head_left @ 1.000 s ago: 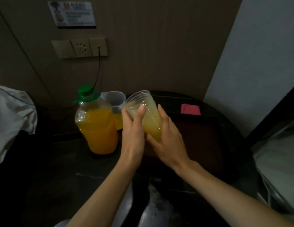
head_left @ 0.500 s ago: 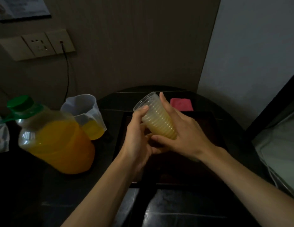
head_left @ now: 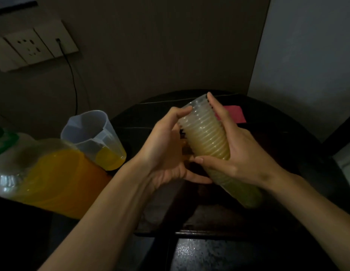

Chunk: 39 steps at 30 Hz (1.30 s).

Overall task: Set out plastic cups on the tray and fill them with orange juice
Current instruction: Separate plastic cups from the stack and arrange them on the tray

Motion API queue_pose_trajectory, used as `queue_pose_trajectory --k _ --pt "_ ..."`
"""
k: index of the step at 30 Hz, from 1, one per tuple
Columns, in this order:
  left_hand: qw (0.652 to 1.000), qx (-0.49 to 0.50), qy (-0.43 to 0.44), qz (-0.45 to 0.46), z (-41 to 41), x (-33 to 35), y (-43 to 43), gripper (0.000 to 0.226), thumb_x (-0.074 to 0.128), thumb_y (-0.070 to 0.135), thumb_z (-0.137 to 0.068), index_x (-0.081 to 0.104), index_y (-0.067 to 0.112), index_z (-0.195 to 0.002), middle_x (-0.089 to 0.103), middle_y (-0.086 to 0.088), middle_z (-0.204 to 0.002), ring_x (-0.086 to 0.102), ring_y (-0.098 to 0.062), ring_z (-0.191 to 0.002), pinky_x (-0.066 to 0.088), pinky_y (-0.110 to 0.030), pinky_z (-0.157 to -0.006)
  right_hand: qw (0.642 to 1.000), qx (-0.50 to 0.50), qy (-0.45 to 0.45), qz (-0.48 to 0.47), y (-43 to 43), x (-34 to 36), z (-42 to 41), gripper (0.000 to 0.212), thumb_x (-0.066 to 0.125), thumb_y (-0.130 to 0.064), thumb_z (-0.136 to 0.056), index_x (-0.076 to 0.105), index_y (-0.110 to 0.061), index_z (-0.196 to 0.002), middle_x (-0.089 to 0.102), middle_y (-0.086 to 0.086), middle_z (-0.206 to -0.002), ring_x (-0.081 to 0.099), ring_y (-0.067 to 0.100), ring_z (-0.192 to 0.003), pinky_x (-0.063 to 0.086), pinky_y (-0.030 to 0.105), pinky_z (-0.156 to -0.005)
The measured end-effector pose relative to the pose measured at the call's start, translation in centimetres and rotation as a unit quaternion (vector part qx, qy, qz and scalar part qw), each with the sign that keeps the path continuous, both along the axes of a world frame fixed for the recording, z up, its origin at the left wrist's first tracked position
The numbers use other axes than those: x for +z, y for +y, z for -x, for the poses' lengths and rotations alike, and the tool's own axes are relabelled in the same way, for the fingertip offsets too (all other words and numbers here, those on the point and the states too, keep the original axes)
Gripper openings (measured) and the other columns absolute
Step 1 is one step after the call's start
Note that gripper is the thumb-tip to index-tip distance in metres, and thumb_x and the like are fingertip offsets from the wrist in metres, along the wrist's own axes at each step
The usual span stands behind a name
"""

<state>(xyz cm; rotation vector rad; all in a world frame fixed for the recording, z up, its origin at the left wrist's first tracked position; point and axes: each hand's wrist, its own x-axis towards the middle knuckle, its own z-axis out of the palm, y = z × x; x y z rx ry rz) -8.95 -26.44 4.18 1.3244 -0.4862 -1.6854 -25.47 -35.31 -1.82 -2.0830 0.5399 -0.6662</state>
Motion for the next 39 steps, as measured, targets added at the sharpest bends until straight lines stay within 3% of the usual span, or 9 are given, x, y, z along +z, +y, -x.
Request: queue_pose_trajectory --k 5,10,12,15,19,28,32,35,39 --pt "0.999 -0.038 -0.029 0.004 1.0 0.6 -0.9 0.048 0.055 0.059 -0.087 0.059 0.035 -0.128 0.061 -0.016 -0.132 0.062 -0.041 -0.117 0.049 -0.071 -0.092 0.999 -0.032 -0.042 -0.005 0.0 0.2 1.7 0.110 0.085 -0.036 -0.076 0.009 -0.056 -0.153 0.045 -0.036 -0.134 0.061 -0.008 -0.112 0.049 0.007 -0.083" --pt "0.977 -0.021 -0.204 0.054 1.9 1.0 -1.8 0.051 0.054 0.064 -0.086 0.061 0.034 -0.127 0.068 -0.007 -0.122 0.066 -0.031 -0.111 0.049 -0.056 -0.099 0.995 -0.067 -0.077 0.010 0.2 -0.5 1.8 0.107 0.082 -0.041 -0.076 0.010 -0.054 -0.154 0.042 -0.041 -0.134 0.059 -0.009 -0.114 0.049 0.008 -0.084" --pt "0.969 0.015 -0.235 0.078 2.1 1.4 -2.1 0.049 0.058 0.062 -0.086 0.065 0.031 -0.123 0.069 -0.003 -0.118 0.067 -0.026 -0.109 0.052 -0.047 -0.095 0.994 -0.068 -0.085 0.012 0.1 -0.7 1.6 0.106 0.083 -0.042 -0.077 0.011 -0.053 -0.154 0.043 -0.043 -0.132 0.059 -0.010 -0.114 0.049 0.007 -0.085" --pt "0.946 0.020 -0.307 0.102 2.0 1.5 -2.6 0.051 0.070 0.057 -0.082 0.064 0.028 -0.124 0.067 0.005 -0.118 0.066 -0.013 -0.107 0.054 -0.035 -0.086 0.994 -0.067 -0.087 0.011 0.1 -1.1 1.4 0.106 0.083 -0.040 -0.078 0.012 -0.054 -0.155 0.047 -0.033 -0.137 0.060 -0.008 -0.116 0.048 0.008 -0.087" --pt "0.941 0.044 -0.315 0.114 1.8 1.4 -2.9 0.043 0.068 0.049 -0.085 0.065 0.025 -0.120 0.067 0.005 -0.117 0.066 -0.009 -0.104 0.052 -0.028 -0.078 0.995 -0.060 -0.083 0.011 -0.2 -1.4 0.9 0.105 0.082 -0.038 -0.079 0.011 -0.052 -0.156 0.048 -0.022 -0.143 0.061 -0.003 -0.115 0.051 0.012 -0.088" --pt "0.911 0.144 -0.349 0.168 1.1 0.5 -3.9 0.041 0.069 0.054 -0.086 0.073 0.022 -0.110 0.074 0.004 -0.108 0.070 -0.006 -0.098 0.055 -0.031 -0.081 0.996 -0.049 -0.074 0.003 -0.5 -1.5 0.6 0.105 0.083 -0.034 -0.080 0.013 -0.053 -0.156 0.051 -0.018 -0.142 0.062 -0.001 -0.114 0.053 0.016 -0.090" --pt "0.879 0.223 -0.362 0.213 -1.5 1.4 -4.7 0.048 0.063 0.060 -0.079 0.072 0.023 -0.108 0.074 0.001 -0.108 0.069 -0.015 -0.103 0.055 -0.041 -0.092 0.998 -0.039 -0.054 0.002 -0.5 -2.1 0.7 0.104 0.083 -0.041 -0.080 0.012 -0.054 -0.156 0.051 -0.022 -0.139 0.061 -0.003 -0.113 0.049 0.010 -0.088" --pt "0.849 0.299 -0.364 0.238 -5.1 1.7 -4.5 0.042 0.066 0.056 -0.083 0.066 0.024 -0.111 0.069 0.001 -0.111 0.068 -0.016 -0.105 0.057 -0.038 -0.089 0.996 -0.052 -0.066 -0.012 -0.9 -1.9 1.0 0.102 0.082 -0.044 -0.080 0.012 -0.060 -0.153 0.051 -0.034 -0.131 0.063 -0.003 -0.108 0.049 0.010 -0.083" --pt "0.821 0.270 -0.483 0.145 -7.5 -3.0 -3.8 0.030 0.074 0.044 -0.086 0.061 0.033 -0.110 0.067 0.008 -0.109 0.067 -0.007 -0.099 0.058 -0.035 -0.092 0.993 -0.064 -0.090 -0.031 -1.5 -1.8 1.0 0.101 0.081 -0.029 -0.079 0.016 -0.056 -0.152 0.054 -0.041 -0.124 0.065 -0.002 -0.106 0.049 0.008 -0.082"
